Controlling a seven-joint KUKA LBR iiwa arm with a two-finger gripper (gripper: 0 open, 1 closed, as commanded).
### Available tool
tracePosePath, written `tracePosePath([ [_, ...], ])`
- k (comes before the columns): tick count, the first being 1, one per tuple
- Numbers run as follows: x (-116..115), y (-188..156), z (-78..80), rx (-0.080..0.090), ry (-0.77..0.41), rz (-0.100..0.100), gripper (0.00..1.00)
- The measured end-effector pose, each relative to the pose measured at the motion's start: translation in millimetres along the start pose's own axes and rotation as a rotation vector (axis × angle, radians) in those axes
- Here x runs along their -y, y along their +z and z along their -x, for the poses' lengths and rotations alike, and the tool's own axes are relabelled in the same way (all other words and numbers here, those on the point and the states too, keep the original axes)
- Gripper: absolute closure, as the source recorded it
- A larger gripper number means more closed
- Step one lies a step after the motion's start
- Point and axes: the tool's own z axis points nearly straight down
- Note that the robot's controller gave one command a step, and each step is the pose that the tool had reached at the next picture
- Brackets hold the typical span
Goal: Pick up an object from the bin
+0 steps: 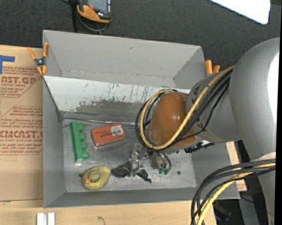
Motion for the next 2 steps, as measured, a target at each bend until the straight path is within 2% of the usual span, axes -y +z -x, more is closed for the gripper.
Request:
tracePosePath([
  [1, 9.4, -66.2, 5.2, -0.007, -0.037, -0.002, 1.0],
  [2, 9.4, -66.3, 5.2, -0.007, -0.036, -0.002, 1.0],
])
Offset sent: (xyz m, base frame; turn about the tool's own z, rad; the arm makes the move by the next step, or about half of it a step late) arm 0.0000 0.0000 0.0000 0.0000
